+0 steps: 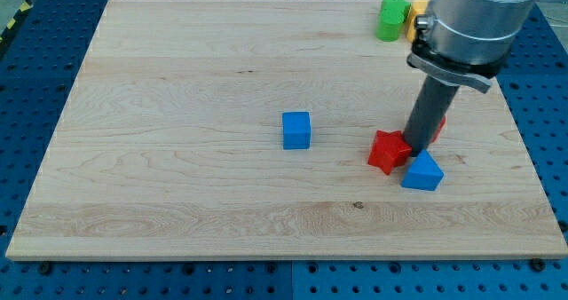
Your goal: Move blue cube to the top left of the board
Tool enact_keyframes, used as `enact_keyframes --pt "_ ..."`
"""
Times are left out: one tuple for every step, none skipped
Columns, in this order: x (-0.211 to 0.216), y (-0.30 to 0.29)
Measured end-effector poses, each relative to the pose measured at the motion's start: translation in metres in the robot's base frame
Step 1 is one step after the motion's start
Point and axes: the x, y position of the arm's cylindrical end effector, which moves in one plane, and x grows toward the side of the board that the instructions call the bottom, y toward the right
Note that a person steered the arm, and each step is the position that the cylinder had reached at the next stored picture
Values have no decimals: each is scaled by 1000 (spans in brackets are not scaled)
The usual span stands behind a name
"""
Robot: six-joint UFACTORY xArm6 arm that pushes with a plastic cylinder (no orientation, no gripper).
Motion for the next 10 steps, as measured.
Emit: enact_keyframes --pt "-1 -27" --pt "-23 -58" --pt "-42 -70" --pt "-27 -77" --pt "0 -93" --pt "-4 -130" --pt "-51 -171" --pt "-107 -190" --pt "-99 -192" --pt "-74 -194"
